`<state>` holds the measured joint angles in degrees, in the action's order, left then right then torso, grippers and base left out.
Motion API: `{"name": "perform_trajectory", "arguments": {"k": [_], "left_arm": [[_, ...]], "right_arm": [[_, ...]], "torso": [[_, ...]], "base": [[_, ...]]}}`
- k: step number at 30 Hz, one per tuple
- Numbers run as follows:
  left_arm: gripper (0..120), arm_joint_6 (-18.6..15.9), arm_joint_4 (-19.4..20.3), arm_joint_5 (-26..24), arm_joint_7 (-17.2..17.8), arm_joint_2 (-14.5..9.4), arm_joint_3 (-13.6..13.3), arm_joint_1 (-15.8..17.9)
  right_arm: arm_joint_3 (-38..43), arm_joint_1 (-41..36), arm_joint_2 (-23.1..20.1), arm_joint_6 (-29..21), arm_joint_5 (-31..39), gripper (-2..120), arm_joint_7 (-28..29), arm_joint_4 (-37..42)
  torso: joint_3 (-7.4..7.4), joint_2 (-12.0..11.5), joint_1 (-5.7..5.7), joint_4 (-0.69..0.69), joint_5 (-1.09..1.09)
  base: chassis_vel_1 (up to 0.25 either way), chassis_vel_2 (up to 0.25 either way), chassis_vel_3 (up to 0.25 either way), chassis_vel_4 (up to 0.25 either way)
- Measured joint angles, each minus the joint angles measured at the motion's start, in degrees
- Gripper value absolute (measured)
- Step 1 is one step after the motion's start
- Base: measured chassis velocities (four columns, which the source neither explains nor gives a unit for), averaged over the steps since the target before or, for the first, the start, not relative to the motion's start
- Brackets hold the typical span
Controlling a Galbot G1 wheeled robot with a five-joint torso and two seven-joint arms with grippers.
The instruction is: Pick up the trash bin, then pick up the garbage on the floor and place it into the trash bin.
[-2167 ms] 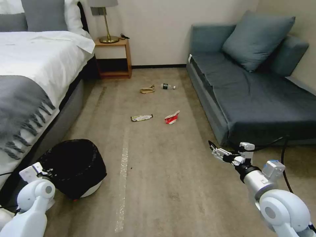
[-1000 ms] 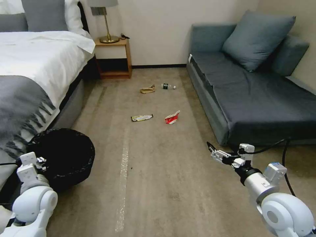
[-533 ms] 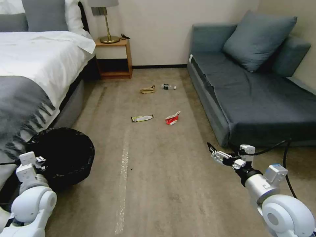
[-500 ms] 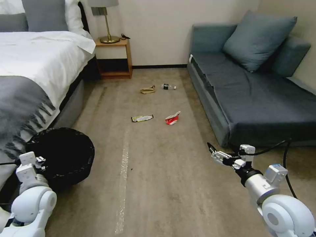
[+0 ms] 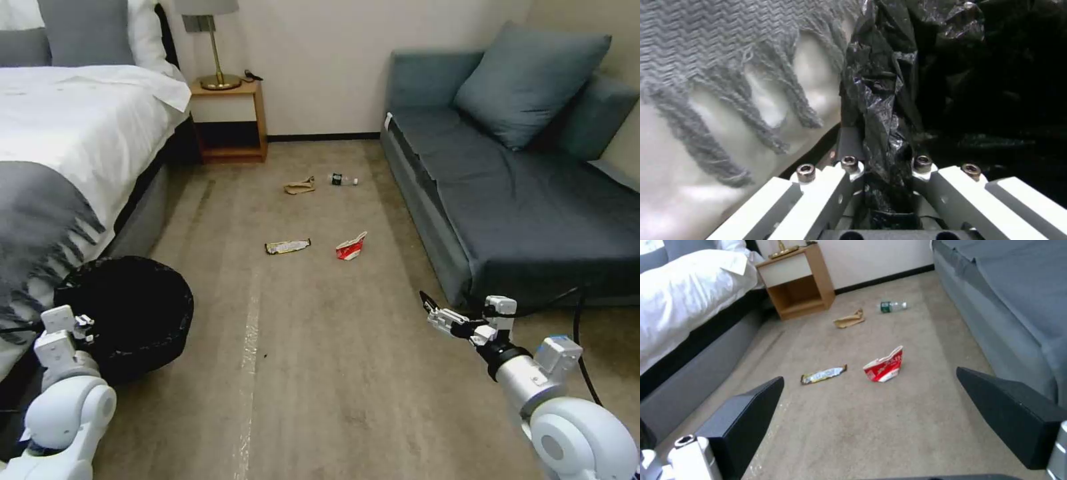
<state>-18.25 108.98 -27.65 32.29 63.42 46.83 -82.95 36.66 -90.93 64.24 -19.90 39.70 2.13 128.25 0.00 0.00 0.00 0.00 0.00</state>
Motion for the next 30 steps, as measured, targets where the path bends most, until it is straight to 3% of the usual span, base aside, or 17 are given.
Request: {"name": "perform_trajectory", "arguments": {"k": [30], "left_arm": [[6,1.2,-0.3,0.1,-0.2,0.1,0.4,-0.2]], "right_arm": [[-0.3,-0.1,0.4,0.3,-0.8,100,-0.9,-0.7]], "torso": [[0.00,0.0,0.00,0.00,0.00]], "base": [[-0.075,0.073,0.075,-0.077]]}}
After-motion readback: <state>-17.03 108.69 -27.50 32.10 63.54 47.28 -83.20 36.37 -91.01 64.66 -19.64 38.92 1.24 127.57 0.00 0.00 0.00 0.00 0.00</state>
